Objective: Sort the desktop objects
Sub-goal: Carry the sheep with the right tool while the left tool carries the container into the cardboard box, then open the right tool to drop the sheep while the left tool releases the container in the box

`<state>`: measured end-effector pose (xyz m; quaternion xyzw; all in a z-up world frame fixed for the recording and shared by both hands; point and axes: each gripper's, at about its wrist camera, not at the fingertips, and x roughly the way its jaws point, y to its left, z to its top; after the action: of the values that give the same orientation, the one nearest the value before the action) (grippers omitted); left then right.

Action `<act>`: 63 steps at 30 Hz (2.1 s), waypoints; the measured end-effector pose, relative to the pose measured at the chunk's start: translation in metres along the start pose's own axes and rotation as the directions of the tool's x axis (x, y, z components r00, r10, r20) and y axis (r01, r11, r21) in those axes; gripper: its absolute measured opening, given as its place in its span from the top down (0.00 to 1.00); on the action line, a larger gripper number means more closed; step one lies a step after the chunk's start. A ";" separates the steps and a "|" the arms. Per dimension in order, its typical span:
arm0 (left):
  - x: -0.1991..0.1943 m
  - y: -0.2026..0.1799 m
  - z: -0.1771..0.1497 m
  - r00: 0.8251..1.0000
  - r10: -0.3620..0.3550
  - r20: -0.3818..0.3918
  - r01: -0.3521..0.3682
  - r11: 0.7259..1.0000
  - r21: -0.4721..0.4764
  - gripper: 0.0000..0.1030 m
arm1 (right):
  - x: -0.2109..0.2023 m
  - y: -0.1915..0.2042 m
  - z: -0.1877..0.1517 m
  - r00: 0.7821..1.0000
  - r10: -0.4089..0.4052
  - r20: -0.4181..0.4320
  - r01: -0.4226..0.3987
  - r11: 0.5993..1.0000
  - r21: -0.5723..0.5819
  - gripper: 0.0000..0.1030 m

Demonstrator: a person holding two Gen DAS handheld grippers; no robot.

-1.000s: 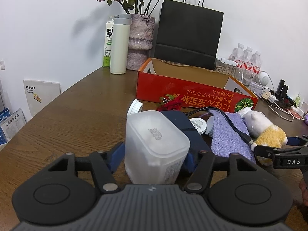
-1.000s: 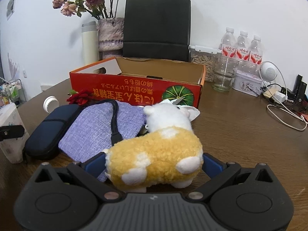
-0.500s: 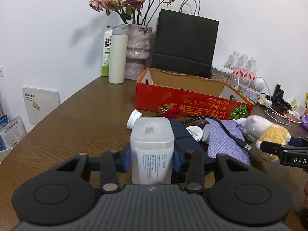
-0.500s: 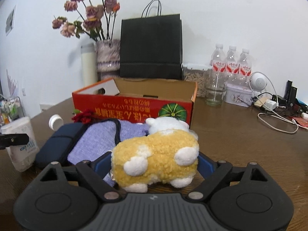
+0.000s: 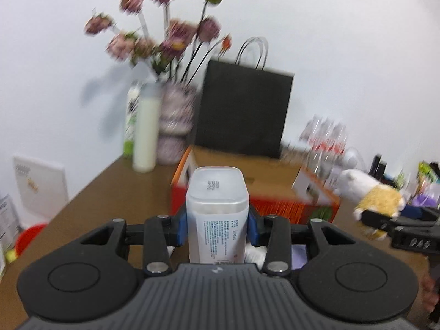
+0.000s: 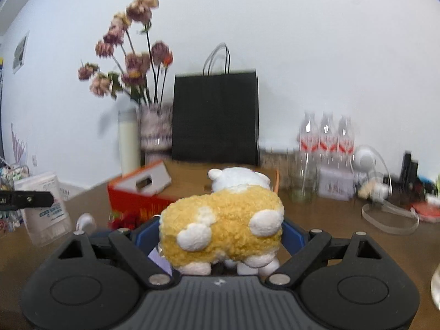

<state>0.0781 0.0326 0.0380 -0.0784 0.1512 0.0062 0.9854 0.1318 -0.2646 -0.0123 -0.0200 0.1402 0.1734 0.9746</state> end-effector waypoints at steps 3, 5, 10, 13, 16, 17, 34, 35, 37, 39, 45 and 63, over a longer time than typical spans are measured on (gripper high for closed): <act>0.024 -0.009 0.025 0.999 -0.033 0.041 0.033 0.999 -0.012 0.61 | 0.018 0.001 0.022 0.999 -0.004 0.039 0.004 1.000 -0.001 0.14; 0.045 -0.015 0.039 0.997 -0.055 0.053 0.057 0.998 -0.031 0.61 | 0.038 0.000 0.036 0.999 0.000 0.049 -0.001 1.000 0.011 0.13; 0.109 -0.022 0.057 0.997 -0.062 0.040 0.065 0.995 -0.080 0.61 | 0.099 -0.004 0.054 1.000 -0.006 0.028 0.005 0.999 0.050 0.13; 0.151 -0.019 0.055 0.998 -0.065 0.009 0.065 0.994 -0.092 0.61 | 0.140 -0.009 0.054 1.000 0.001 -0.016 0.001 0.997 0.074 0.13; 0.190 -0.018 0.052 0.999 -0.031 -0.038 0.029 0.997 -0.066 0.61 | 0.181 -0.014 0.051 0.996 0.003 -0.086 0.003 0.998 0.068 0.13; 0.203 -0.017 0.051 0.998 -0.021 -0.054 0.018 0.998 -0.054 0.61 | 0.192 -0.015 0.048 0.994 0.002 -0.105 0.005 0.998 0.062 0.13; 0.286 -0.020 0.022 0.959 0.089 -0.268 -0.050 0.988 0.148 0.60 | 0.271 -0.013 0.028 0.954 0.011 -0.300 -0.013 1.000 -0.003 0.12; 0.288 -0.021 0.020 0.955 0.087 -0.285 -0.044 0.987 0.153 0.60 | 0.271 -0.012 0.028 0.953 0.011 -0.302 -0.015 1.000 -0.008 0.12; 0.291 -0.021 0.017 0.947 0.087 -0.310 -0.038 0.986 0.160 0.60 | 0.270 -0.013 0.028 0.952 0.013 -0.306 -0.018 1.000 -0.014 0.12; 0.289 -0.020 0.016 0.946 0.079 -0.313 -0.034 0.989 0.147 0.60 | 0.269 -0.015 0.029 0.951 0.015 -0.308 -0.023 1.000 -0.021 0.12; 0.276 -0.025 0.012 0.946 0.054 -0.320 -0.005 0.988 0.152 0.60 | 0.264 -0.017 0.027 0.950 0.047 -0.307 -0.068 0.996 -0.058 0.12; 0.216 -0.035 0.021 0.988 0.028 -0.149 0.000 0.983 0.185 0.09 | 0.236 -0.014 0.028 0.945 0.145 -0.294 -0.177 0.981 -0.084 0.01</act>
<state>0.2916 -0.0009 -0.0013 0.0142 0.2258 -0.0071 0.9740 0.3570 -0.1972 -0.0521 -0.0867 0.2713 0.2552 0.9240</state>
